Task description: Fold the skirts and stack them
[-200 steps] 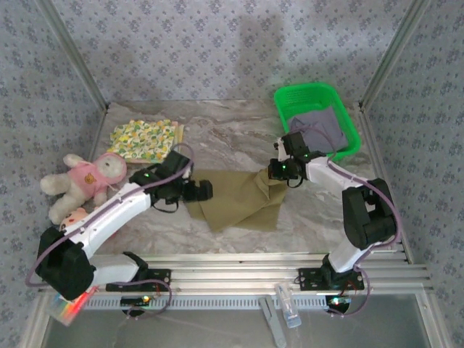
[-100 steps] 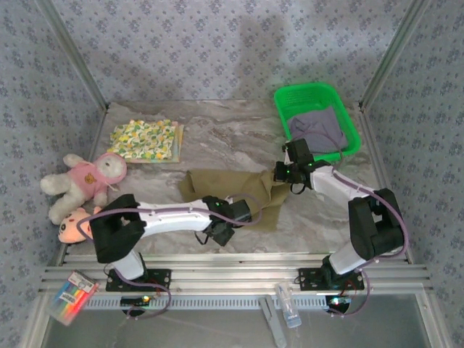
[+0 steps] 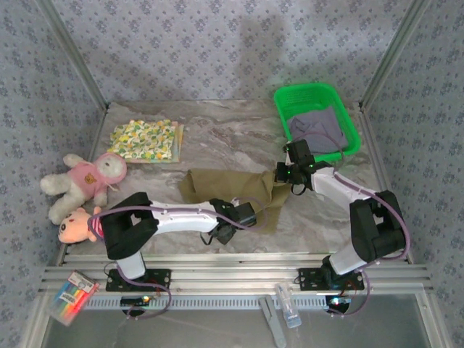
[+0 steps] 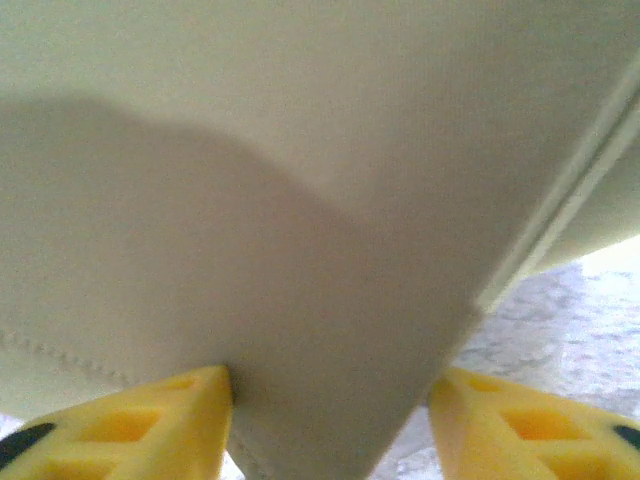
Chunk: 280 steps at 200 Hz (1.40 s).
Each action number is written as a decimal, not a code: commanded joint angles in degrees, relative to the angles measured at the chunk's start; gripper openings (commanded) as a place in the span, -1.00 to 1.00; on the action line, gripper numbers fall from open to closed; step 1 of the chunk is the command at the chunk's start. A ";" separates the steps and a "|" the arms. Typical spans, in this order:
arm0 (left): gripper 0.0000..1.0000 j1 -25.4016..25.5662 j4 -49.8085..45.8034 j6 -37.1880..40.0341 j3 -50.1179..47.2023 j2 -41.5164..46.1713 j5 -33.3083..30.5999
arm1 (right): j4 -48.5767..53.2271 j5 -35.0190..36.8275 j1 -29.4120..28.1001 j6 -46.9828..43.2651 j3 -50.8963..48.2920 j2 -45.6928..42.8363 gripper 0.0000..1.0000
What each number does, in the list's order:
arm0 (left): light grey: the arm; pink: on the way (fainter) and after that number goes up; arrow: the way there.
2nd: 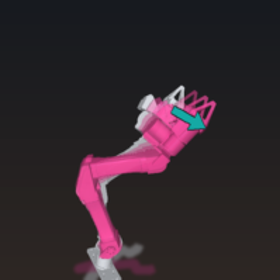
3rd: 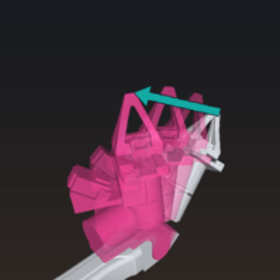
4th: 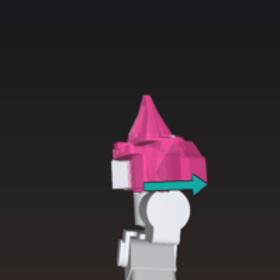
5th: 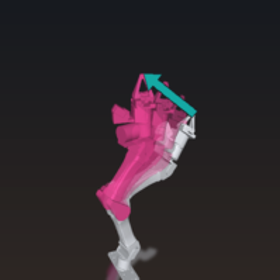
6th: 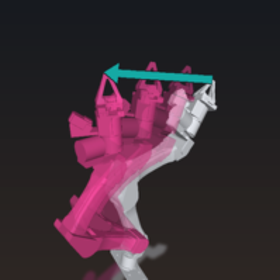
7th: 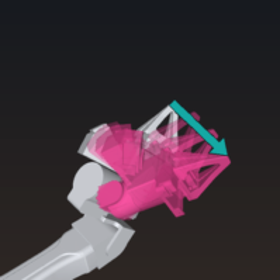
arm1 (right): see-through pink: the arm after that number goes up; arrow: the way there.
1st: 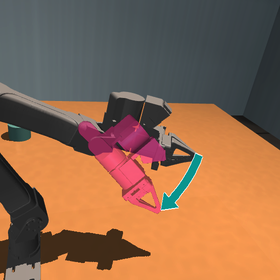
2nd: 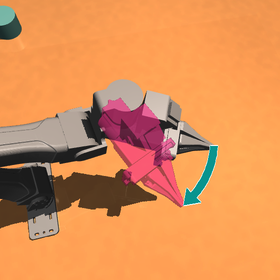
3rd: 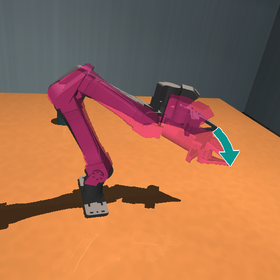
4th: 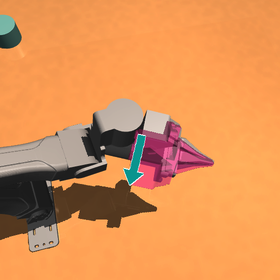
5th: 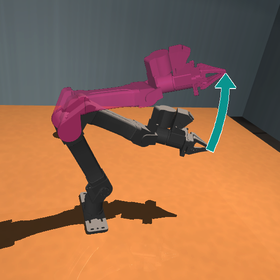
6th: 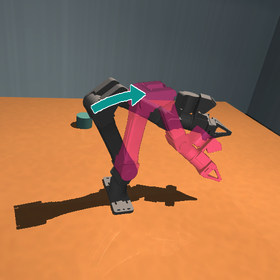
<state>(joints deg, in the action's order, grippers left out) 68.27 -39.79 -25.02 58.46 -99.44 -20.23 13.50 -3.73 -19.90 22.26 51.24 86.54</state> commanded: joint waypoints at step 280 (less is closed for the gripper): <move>-1.00 -33.02 -15.33 10.22 47.60 37.23 14.39 | -1.35 -17.92 4.92 -4.44 17.58 -36.32 -1.00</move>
<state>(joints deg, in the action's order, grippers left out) 35.62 -51.42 -14.02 102.80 -63.37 -12.23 14.22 -20.93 -14.79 16.08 70.72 54.68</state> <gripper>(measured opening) 0.056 0.053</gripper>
